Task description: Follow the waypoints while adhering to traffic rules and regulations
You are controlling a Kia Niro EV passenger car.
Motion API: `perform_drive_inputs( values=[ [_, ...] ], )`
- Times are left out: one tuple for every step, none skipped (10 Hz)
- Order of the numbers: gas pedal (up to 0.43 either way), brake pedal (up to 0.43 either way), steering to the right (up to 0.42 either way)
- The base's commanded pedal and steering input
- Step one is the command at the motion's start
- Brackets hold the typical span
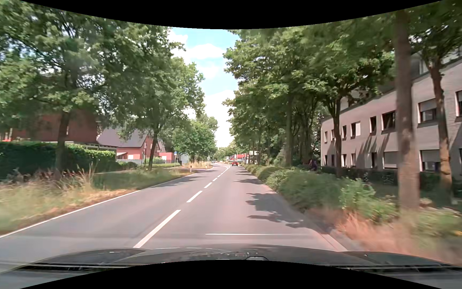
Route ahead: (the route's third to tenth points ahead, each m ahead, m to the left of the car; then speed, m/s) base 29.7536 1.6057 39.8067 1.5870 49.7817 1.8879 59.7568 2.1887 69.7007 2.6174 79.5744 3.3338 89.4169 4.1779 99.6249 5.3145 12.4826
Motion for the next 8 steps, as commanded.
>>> perform_drive_inputs(
  values=[
    [0.028, 0.000, -0.001],
    [0.039, 0.000, 0.000],
    [0.039, 0.000, -0.001],
    [0.039, 0.000, -0.001],
    [0.039, 0.000, -0.001],
    [0.039, 0.000, -0.001],
    [0.039, 0.000, -0.001],
    [0.039, 0.000, -0.001]
  ],
)
